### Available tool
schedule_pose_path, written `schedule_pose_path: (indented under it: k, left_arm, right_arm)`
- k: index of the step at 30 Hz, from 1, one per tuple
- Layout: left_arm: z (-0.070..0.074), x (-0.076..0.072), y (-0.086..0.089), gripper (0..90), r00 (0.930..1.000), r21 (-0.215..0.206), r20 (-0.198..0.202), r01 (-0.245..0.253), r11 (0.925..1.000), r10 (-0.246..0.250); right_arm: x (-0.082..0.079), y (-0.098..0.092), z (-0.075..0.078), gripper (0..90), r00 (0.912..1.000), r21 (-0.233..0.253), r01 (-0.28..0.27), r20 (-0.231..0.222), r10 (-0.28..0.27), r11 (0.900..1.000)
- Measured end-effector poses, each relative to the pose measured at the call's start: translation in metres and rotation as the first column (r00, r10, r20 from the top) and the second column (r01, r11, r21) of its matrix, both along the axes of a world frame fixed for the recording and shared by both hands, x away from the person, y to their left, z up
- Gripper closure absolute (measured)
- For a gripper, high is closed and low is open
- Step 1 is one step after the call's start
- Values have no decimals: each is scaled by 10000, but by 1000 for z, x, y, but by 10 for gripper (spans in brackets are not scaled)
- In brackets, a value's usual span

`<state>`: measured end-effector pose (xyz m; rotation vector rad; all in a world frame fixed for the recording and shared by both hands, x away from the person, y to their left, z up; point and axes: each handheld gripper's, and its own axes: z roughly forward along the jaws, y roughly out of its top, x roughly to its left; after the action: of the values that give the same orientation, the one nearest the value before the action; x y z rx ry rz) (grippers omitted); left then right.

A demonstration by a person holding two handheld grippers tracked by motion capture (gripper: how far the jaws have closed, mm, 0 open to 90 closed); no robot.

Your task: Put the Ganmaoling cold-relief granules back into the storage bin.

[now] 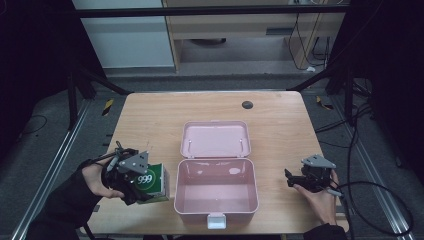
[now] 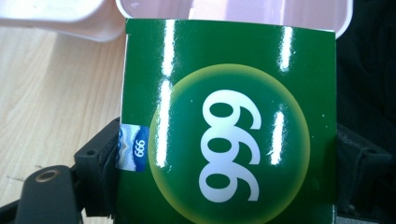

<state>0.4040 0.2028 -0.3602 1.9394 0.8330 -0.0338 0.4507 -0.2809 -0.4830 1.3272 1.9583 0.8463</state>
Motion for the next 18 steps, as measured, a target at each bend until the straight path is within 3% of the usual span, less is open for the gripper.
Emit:
schedule_pose_path:
  k: [18]
  left_arm:
    - [34,-3,-7,144,9992,84,42,392,9992,-393]
  right_arm:
    - [0,0,0,54,10000,-35,6,9,-6,10000]
